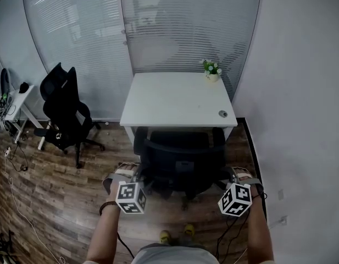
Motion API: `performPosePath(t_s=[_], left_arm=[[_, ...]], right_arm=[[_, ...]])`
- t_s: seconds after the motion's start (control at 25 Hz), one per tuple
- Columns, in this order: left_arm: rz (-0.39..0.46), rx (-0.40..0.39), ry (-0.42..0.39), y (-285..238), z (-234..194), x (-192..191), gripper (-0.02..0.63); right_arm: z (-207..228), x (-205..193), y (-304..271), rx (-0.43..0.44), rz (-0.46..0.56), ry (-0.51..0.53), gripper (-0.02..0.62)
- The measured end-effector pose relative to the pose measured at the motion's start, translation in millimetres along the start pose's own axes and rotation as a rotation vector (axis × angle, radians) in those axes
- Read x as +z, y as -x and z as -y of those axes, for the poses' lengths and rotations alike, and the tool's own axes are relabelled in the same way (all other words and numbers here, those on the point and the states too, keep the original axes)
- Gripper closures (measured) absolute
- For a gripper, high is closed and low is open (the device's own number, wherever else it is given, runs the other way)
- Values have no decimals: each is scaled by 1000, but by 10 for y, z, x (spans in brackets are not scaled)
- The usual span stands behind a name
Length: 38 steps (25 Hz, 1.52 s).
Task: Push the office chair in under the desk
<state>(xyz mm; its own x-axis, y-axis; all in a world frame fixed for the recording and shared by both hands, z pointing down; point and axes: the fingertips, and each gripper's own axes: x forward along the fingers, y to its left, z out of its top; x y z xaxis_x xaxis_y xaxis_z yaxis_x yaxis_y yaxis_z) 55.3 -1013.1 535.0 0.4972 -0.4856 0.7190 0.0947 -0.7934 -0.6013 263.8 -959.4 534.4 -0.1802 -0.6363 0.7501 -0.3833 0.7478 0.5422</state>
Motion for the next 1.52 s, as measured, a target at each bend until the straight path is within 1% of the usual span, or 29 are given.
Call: performPosePath(t_s=[0.36, 0.52, 0.72, 0.92, 1.08, 1.2, 1.4, 1.52], left_arm=[[-4, 14, 19, -9, -47, 56, 408], [5, 29, 27, -8, -44, 81, 400], [32, 39, 92, 38, -48, 100, 371], [52, 60, 146, 121, -70, 103, 373], [67, 99, 190, 230, -89, 97, 376], [104, 129, 248, 322, -122, 129, 377], [156, 177, 340, 440, -175, 167, 399], [179, 220, 415, 519, -206, 157, 410]], right_arm=[[54, -17, 12, -10, 26, 22, 407], [35, -29, 33, -27, 38, 15, 407], [17, -10, 70, -80, 49, -10, 407], [32, -23, 99, -116, 40, 4, 407], [34, -26, 208, -137, 46, 13, 408], [67, -14, 336, -178, 93, -34, 410], [121, -4, 527, -243, 164, -180, 411], [120, 41, 634, -274, 204, -277, 414]])
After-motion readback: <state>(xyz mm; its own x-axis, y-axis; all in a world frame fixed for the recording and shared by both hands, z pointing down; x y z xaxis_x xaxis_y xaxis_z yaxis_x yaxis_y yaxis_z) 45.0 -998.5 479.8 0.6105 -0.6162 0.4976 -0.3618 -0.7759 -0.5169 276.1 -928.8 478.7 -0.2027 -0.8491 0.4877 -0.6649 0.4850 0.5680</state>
